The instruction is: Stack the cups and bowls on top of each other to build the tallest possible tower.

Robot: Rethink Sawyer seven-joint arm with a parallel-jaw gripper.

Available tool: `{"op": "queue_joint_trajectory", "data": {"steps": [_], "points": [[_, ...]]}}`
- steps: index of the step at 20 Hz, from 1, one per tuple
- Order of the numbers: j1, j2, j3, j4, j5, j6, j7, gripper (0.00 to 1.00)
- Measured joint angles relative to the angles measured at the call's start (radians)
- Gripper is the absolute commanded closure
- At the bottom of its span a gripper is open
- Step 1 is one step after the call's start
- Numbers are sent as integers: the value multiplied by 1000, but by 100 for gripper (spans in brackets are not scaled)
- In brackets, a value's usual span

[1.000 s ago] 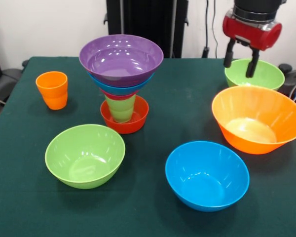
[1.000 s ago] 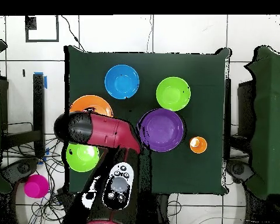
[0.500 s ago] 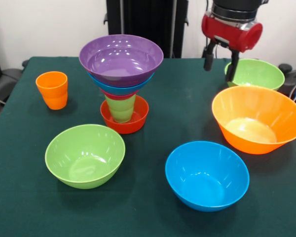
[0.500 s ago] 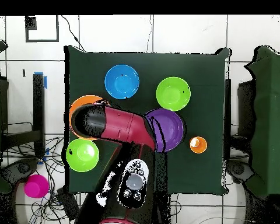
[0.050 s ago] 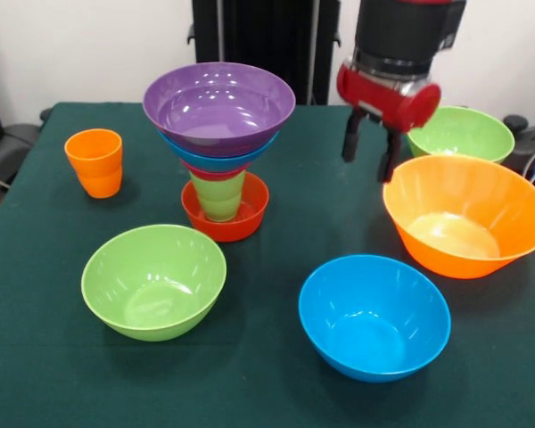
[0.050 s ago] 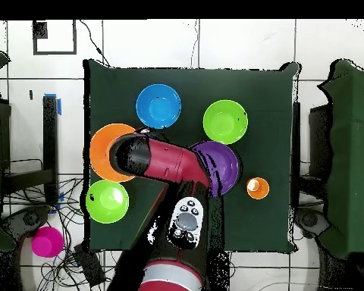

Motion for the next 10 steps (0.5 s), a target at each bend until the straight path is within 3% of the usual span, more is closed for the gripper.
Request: {"op": "queue_joint_trajectory", "data": {"steps": [6, 10], "points": [[7, 87, 8, -1, 4, -133, 0, 0], [18, 130, 10, -1, 12, -164, 0, 0]]}}
